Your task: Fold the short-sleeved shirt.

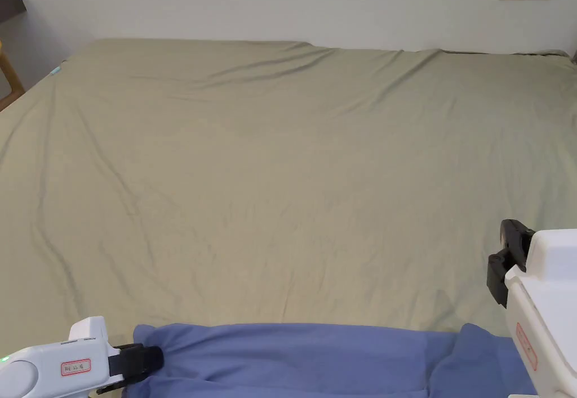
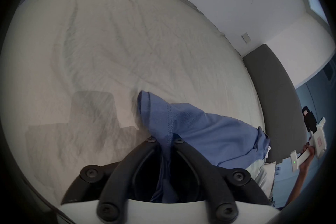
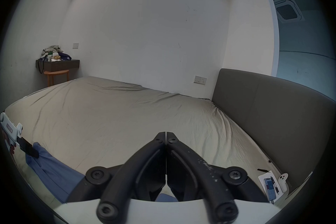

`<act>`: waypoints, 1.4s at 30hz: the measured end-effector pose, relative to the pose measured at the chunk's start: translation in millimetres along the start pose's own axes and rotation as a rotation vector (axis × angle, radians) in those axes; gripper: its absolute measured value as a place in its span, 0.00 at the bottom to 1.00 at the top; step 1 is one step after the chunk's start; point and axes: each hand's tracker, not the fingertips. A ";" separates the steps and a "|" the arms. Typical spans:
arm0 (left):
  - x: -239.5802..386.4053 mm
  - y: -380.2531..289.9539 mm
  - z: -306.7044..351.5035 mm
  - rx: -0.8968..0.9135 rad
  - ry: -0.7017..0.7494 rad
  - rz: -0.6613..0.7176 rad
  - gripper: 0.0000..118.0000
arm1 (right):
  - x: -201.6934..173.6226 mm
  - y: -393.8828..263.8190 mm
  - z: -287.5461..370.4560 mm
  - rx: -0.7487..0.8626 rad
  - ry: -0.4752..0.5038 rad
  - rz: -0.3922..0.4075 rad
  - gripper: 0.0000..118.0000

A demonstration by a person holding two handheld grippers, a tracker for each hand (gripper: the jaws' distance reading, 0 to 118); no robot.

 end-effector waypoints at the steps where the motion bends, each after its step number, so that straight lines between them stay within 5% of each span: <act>1: 2.6 1.2 6.5 0.007 -0.010 0.013 0.08 | 1.5 0.9 0.7 0.002 -0.002 -0.001 0.02; 8: 11.4 26.6 71.7 0.086 0.006 -0.054 0.07 | 9.1 7.8 8.3 0.033 0.007 -0.023 0.02; 17: -6.6 38.7 110.0 0.127 0.210 -0.092 0.07 | 21.8 9.2 18.0 0.066 0.028 -0.055 0.02; 29: 173.9 -4.9 26.3 -0.022 0.037 -0.342 0.07 | 54.8 6.8 41.9 0.109 0.015 -0.090 0.02; 36: 220.0 -39.3 -44.6 -0.136 0.028 -0.374 0.08 | 76.5 -2.5 51.1 0.100 -0.015 -0.097 0.02; 38: 225.6 -46.0 -59.3 -0.169 0.026 -0.372 0.19 | 80.6 -5.2 51.4 0.095 -0.023 -0.099 0.02; 40: 226.1 -52.3 -69.0 -0.160 0.039 -0.361 0.66 | 84.1 -6.7 52.3 0.090 -0.029 -0.103 0.02; 42: 226.7 -55.1 -71.1 -0.146 0.024 -0.339 0.97 | 85.8 -7.6 53.1 0.088 -0.035 -0.105 0.02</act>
